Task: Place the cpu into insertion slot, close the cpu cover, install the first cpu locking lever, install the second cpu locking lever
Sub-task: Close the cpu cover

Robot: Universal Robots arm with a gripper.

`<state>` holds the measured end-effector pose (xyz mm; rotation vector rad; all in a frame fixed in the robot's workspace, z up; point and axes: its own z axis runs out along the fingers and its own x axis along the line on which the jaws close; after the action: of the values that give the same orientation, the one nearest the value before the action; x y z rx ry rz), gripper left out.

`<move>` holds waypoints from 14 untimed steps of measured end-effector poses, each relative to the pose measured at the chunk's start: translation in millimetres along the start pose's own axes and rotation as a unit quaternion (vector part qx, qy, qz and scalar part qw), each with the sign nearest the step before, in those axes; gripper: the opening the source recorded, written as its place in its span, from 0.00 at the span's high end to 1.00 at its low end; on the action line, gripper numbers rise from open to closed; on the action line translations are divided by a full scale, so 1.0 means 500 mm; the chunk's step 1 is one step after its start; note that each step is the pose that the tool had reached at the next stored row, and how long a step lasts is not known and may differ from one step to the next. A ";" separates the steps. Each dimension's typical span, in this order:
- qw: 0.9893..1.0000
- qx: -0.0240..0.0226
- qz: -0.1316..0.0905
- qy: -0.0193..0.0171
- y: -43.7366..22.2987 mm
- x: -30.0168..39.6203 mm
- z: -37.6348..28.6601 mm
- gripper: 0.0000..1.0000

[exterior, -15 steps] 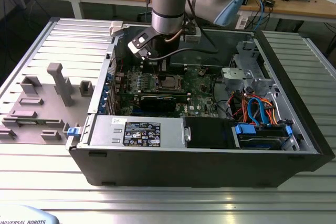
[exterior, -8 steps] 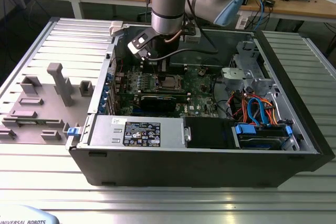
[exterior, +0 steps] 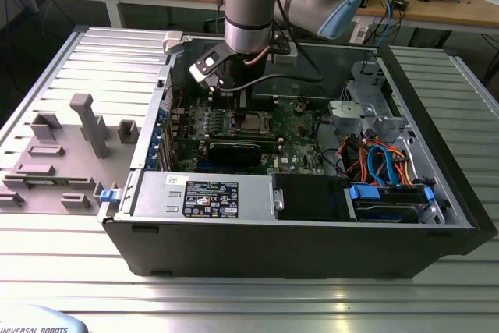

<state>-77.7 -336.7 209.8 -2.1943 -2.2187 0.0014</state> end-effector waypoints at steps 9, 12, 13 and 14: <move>1.000 0.000 0.000 0.000 0.000 0.000 0.010 0.89; 1.000 0.000 0.000 0.000 0.000 0.000 0.007 0.89; 1.000 0.000 0.000 0.000 0.000 0.000 0.006 0.89; 1.000 0.000 0.000 0.000 0.000 0.000 0.005 0.89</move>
<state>-77.6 -336.7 207.2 -2.1944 -2.2186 0.0011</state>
